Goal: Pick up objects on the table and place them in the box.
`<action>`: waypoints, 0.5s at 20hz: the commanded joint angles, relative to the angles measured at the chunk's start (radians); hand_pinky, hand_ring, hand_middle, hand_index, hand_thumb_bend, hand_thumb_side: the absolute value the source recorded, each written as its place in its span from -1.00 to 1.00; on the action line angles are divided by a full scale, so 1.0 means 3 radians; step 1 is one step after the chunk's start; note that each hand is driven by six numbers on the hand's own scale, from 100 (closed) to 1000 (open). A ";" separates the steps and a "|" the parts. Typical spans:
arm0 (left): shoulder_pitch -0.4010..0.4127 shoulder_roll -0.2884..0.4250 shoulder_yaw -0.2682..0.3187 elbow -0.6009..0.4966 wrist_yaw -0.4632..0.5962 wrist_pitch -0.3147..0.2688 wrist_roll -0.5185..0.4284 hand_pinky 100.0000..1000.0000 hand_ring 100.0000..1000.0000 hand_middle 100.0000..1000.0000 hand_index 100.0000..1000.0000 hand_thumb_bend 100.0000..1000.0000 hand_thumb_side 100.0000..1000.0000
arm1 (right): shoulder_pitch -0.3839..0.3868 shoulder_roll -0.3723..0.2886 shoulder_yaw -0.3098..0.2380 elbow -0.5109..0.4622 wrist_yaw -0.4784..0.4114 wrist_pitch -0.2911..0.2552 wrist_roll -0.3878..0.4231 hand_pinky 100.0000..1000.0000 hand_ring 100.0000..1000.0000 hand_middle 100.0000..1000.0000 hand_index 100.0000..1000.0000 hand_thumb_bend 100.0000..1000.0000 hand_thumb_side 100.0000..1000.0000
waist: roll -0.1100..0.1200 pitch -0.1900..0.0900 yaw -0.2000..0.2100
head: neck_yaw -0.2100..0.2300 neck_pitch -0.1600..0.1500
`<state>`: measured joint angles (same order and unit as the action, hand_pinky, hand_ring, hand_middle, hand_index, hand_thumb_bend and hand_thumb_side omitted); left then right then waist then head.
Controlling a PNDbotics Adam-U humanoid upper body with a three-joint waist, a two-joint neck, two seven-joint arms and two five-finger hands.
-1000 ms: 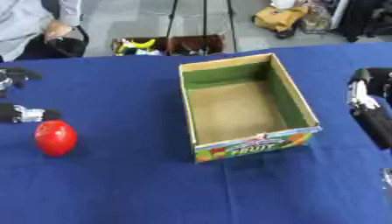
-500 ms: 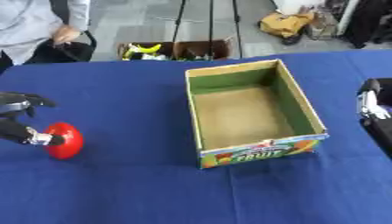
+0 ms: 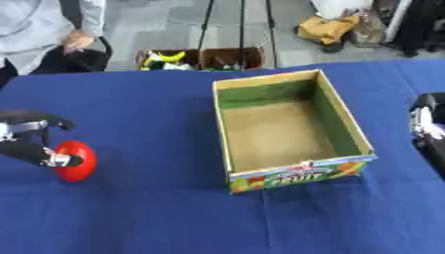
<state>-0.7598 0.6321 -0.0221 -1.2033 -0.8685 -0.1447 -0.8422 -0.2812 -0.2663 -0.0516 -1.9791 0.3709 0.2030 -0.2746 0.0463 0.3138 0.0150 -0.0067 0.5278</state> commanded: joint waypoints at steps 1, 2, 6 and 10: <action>-0.0083 0.0052 -0.0023 0.0074 -0.0064 -0.0005 0.0041 -0.20 0.43 0.79 1.00 0.26 0.29 | -0.0028 -0.0046 -0.0001 -0.0070 0.0000 0.0001 -0.0002 0.40 -0.04 -0.24 0.24 -1.00 -0.04 | -0.0005 -0.0052 -0.0002 | 0.0019 -0.0033; -0.0090 0.0045 -0.0033 0.0101 -0.0088 -0.0010 0.0030 -0.23 0.41 0.78 1.00 0.24 0.27 | -0.0028 -0.0046 -0.0001 -0.0070 -0.0001 0.0001 -0.0003 0.40 -0.04 -0.24 0.24 -1.00 -0.04 | -0.0005 -0.0050 -0.0004 | 0.0022 -0.0034; -0.0114 0.0024 -0.0060 0.0179 -0.0202 -0.0024 0.0001 -0.19 0.45 0.81 1.00 0.26 0.25 | -0.0030 -0.0045 0.0001 -0.0070 -0.0003 0.0001 -0.0002 0.40 -0.04 -0.24 0.24 -1.00 -0.04 | -0.0006 -0.0044 -0.0004 | 0.0030 -0.0038; -0.0126 0.0004 -0.0081 0.0257 -0.0297 -0.0042 -0.0047 -0.14 0.50 0.84 1.00 0.25 0.25 | -0.0034 -0.0045 0.0001 -0.0070 -0.0006 0.0000 -0.0004 0.40 -0.04 -0.24 0.24 -1.00 -0.04 | -0.0008 -0.0038 -0.0009 | 0.0040 -0.0046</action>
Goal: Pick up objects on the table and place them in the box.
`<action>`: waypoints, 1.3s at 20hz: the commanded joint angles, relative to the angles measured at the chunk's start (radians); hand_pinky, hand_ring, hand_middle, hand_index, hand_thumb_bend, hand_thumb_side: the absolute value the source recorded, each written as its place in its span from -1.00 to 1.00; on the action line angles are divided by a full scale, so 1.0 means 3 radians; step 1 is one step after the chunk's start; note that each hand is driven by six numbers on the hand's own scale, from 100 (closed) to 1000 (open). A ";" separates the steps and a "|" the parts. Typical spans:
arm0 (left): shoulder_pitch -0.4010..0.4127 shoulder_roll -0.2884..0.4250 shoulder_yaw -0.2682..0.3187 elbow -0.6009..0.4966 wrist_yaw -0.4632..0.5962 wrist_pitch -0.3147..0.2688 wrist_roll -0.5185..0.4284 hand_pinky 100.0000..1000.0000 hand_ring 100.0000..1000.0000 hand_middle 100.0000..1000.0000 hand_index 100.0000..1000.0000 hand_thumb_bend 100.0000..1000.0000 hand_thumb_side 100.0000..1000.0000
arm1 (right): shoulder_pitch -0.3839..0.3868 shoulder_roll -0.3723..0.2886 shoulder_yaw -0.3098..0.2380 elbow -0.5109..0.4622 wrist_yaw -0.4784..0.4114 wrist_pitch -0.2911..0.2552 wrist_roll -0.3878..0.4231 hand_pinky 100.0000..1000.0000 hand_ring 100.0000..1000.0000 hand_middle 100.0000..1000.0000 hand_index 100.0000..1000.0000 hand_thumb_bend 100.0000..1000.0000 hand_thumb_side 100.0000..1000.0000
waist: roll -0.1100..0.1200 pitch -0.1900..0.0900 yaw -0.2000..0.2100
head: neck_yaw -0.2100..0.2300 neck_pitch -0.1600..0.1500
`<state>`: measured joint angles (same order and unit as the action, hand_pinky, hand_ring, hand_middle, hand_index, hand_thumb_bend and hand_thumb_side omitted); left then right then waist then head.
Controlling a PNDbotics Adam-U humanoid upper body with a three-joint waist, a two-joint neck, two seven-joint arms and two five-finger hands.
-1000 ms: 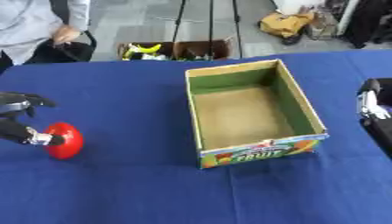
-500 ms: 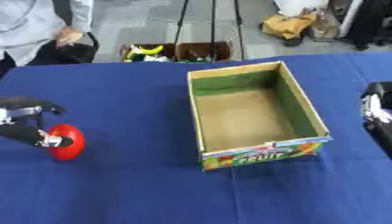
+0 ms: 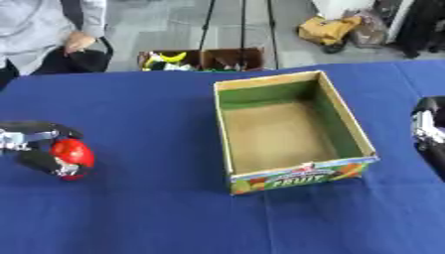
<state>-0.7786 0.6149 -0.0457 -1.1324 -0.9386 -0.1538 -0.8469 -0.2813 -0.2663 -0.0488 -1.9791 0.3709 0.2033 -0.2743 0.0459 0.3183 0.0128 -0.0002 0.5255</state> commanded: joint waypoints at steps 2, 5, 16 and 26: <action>-0.0068 0.0054 -0.0014 0.0050 -0.0092 -0.0028 -0.0060 -0.17 0.48 0.84 1.00 0.22 0.21 | -0.0036 -0.0045 -0.0007 -0.0070 -0.0008 -0.0001 -0.0006 0.40 -0.04 -0.24 0.24 -1.00 -0.04 | -0.0009 -0.0051 -0.0002 | 0.0023 -0.0041; -0.0075 0.0043 -0.0022 0.0082 -0.0115 -0.0046 -0.0092 -0.26 0.40 0.83 1.00 0.19 0.22 | -0.0039 -0.0044 -0.0005 -0.0070 -0.0010 -0.0001 -0.0007 0.40 -0.04 -0.24 0.24 -1.00 -0.04 | -0.0011 -0.0048 -0.0001 | 0.0028 -0.0050; -0.0087 0.0031 -0.0019 0.0153 0.0037 0.0050 -0.0112 -0.52 0.20 0.76 1.00 -0.38 -0.31 | -0.0044 -0.0044 -0.0001 -0.0070 -0.0017 0.0007 -0.0023 0.39 -0.04 -0.25 0.24 -1.00 -0.06 | -0.0008 -0.0041 0.0000 | 0.0031 -0.0060; -0.0086 0.0030 -0.0026 0.0152 0.0073 0.0237 0.0075 -0.65 0.09 0.51 0.75 -1.00 -0.66 | -0.0041 -0.0040 -0.0004 -0.0070 -0.0017 0.0018 -0.0044 0.39 -0.05 -0.26 0.23 -1.00 -0.06 | -0.0007 -0.0044 -0.0008 | 0.0030 -0.0068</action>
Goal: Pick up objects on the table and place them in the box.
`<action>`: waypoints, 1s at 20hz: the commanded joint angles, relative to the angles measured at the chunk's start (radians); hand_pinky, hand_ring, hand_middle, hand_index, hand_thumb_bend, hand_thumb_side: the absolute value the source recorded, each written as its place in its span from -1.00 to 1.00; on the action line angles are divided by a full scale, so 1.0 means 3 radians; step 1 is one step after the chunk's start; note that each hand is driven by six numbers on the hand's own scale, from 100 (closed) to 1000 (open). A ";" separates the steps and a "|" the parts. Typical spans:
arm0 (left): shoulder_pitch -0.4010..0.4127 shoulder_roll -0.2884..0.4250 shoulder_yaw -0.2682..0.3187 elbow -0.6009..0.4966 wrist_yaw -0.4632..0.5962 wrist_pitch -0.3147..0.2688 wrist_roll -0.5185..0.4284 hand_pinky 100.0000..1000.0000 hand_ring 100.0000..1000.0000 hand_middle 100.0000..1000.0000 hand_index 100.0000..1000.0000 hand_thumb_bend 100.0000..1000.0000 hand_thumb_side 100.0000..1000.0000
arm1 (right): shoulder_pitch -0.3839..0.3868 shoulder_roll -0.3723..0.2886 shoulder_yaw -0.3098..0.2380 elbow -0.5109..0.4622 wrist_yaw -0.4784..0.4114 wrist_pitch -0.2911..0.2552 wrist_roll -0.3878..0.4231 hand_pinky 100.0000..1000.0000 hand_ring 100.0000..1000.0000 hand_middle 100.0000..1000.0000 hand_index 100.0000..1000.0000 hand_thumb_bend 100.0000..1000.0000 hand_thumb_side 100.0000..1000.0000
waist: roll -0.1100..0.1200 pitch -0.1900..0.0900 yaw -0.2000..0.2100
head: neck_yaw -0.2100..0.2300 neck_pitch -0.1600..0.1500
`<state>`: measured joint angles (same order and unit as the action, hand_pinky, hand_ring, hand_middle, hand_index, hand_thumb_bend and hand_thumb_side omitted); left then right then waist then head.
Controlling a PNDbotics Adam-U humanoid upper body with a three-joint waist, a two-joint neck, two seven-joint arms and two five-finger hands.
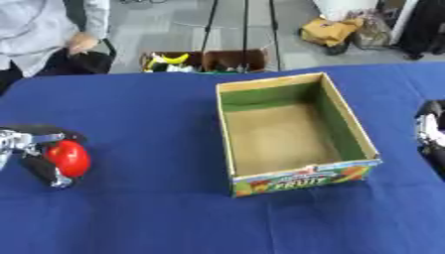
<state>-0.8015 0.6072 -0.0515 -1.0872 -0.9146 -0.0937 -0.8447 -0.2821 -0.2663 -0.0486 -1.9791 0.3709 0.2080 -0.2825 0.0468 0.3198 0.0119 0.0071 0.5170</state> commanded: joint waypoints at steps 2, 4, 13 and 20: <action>-0.0009 0.0051 -0.0009 -0.0012 -0.0011 0.0041 0.0140 -0.66 0.08 0.46 0.61 -1.00 -0.69 | -0.0037 -0.0039 -0.0004 -0.0070 -0.0018 0.0004 -0.0020 0.39 -0.05 -0.26 0.23 -1.00 -0.06 | -0.0009 -0.0050 -0.0005 | 0.0007 -0.0039; -0.0009 0.0050 -0.0010 -0.0016 -0.0008 0.0032 0.0187 -0.68 0.07 0.42 0.50 -1.00 -0.69 | -0.0034 -0.0037 -0.0004 -0.0070 -0.0018 0.0008 -0.0022 0.39 -0.05 -0.26 0.23 -1.00 -0.06 | -0.0007 -0.0053 -0.0006 | 0.0008 -0.0038; -0.0087 0.0066 0.0062 -0.0186 0.0095 0.0074 0.0279 -0.71 0.06 0.27 0.30 -1.00 -0.64 | -0.0015 -0.0039 -0.0003 -0.0070 -0.0019 0.0031 -0.0037 0.39 -0.05 -0.27 0.23 -1.00 -0.07 | 0.0009 -0.0076 -0.0004 | -0.0001 -0.0023; -0.0294 0.0101 0.0097 -0.0497 0.0057 0.0088 0.0303 -0.76 0.04 0.27 0.27 -1.00 -0.75 | 0.0015 -0.0045 0.0002 -0.0070 -0.0018 0.0043 -0.0037 0.39 -0.05 -0.27 0.23 -1.00 -0.08 | 0.0039 -0.0122 0.0001 | -0.0011 0.0012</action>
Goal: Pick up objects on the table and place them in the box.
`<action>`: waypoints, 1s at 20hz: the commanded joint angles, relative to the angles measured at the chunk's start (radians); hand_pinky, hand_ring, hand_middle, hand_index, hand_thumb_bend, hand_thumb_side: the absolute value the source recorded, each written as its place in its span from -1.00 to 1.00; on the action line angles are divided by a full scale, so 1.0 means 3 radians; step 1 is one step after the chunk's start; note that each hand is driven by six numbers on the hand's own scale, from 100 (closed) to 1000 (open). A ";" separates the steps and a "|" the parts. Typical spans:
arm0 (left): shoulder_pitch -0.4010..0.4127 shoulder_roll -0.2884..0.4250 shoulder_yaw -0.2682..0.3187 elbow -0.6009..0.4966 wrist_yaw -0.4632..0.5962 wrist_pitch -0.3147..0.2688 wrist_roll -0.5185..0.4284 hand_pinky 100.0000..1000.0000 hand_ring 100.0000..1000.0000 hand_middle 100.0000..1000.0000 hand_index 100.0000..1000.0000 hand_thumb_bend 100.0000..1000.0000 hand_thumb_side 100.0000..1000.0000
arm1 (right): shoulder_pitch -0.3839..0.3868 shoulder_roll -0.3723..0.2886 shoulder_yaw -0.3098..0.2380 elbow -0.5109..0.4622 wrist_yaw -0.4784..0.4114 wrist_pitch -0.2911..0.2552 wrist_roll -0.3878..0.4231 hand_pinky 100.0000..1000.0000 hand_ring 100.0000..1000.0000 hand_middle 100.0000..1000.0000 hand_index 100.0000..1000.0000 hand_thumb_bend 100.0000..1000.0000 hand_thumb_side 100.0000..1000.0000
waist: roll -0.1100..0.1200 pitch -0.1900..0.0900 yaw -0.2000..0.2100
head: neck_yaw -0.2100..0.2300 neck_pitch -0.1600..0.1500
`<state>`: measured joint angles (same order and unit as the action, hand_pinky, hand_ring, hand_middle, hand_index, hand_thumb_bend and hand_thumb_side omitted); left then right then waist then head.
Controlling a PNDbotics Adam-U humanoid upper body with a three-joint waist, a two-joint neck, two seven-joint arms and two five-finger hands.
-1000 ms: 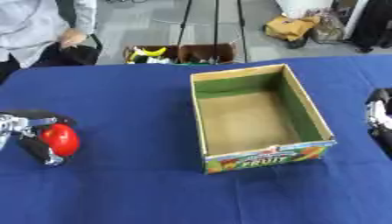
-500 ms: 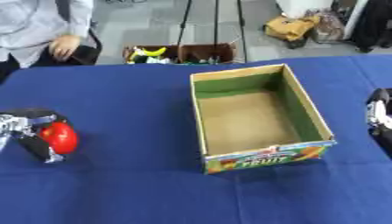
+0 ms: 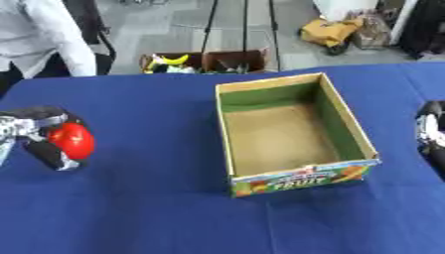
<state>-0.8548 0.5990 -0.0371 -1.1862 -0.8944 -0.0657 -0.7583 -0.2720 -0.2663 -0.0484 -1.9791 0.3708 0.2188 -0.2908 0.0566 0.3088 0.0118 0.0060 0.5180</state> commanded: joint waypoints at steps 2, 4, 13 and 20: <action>-0.0186 0.0126 0.0030 -0.0280 -0.0032 -0.0029 -0.0001 -0.76 0.04 0.27 0.26 -1.00 -0.78 | -0.0011 -0.0047 0.0005 -0.0070 -0.0019 0.0008 -0.0008 0.39 -0.05 -0.27 0.23 -1.00 -0.08 | 0.0016 -0.0097 0.0001 | -0.0012 0.0022; -0.0249 0.0111 0.0007 -0.0393 -0.0053 -0.0048 -0.0019 -0.76 0.04 0.27 0.26 -1.00 -0.81 | -0.0004 -0.0050 0.0010 -0.0070 -0.0020 0.0007 -0.0005 0.39 -0.05 -0.27 0.23 -1.00 -0.08 | 0.0025 -0.0105 -0.0002 | -0.0016 0.0031; -0.0596 -0.0140 -0.0145 -0.0806 0.0037 -0.0145 -0.0136 -0.80 0.01 0.23 0.23 -1.00 -0.84 | 0.0009 -0.0058 0.0034 -0.0070 -0.0027 0.0000 0.0021 0.39 -0.05 -0.27 0.23 -1.00 -0.08 | 0.0059 -0.0139 -0.0029 | -0.0005 0.0062; -0.0918 -0.0573 -0.0263 -0.0781 0.0057 -0.0161 -0.0143 -0.86 -0.05 0.16 0.19 -1.00 -0.83 | 0.0004 -0.0053 0.0059 -0.0070 -0.0036 -0.0011 0.0050 0.39 -0.05 -0.27 0.23 -1.00 -0.08 | 0.0070 -0.0159 -0.0077 | 0.0058 0.0067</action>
<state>-1.1025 0.4325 -0.1156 -1.4131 -0.8817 -0.1174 -0.8034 -0.2632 -0.2672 -0.0324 -1.9791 0.3678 0.2180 -0.2793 0.0804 0.2872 -0.0114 0.0171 0.5354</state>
